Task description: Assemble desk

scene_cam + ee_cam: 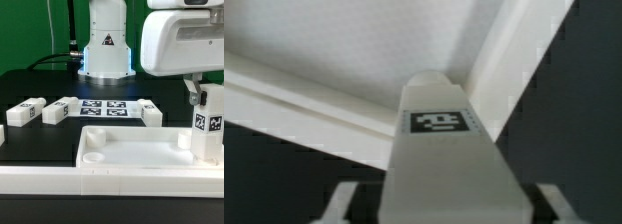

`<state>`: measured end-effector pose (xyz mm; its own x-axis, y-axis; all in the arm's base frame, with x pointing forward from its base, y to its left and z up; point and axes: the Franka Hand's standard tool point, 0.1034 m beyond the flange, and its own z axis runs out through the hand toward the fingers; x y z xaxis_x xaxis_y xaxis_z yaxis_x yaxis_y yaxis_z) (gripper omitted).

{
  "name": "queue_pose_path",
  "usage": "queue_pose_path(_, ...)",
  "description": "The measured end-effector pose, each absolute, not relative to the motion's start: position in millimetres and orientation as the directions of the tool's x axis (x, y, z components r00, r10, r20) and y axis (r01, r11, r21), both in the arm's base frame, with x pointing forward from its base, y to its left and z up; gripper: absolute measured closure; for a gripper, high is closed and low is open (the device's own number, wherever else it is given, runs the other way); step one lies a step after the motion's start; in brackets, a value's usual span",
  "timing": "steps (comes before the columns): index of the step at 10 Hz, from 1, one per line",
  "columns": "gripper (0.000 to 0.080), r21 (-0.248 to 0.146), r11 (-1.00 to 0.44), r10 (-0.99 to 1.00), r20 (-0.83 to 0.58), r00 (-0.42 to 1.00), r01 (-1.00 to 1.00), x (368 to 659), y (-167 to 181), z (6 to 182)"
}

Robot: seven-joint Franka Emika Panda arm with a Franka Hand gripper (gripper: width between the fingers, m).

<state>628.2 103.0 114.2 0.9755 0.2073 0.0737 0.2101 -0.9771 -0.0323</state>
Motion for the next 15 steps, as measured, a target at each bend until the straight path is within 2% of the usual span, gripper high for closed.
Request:
queue_pose_path(4, 0.0509, -0.083, -0.979, -0.191, 0.066, 0.979, -0.185, 628.1, 100.9, 113.2)
queue_pose_path(7, 0.0509, -0.122, -0.861, -0.5, 0.027, 0.865, -0.494, 628.2, 99.8, 112.6)
queue_pose_path(9, 0.0509, -0.143, -0.732, -0.67, -0.028, 0.742, -0.666, 627.6, 99.0, 112.6)
queue_pose_path(12, 0.0509, -0.129, -0.616, -0.776, -0.068, 0.627, -0.777, 625.7, 101.3, 112.5)
queue_pose_path(14, 0.0509, -0.132, -0.655, -0.744, -0.062, 0.665, -0.744, 625.6, 101.5, 112.3)
queue_pose_path(15, 0.0349, -0.131, -0.68, -0.721, -0.061, 0.69, -0.721, 624.7, 102.3, 112.1)
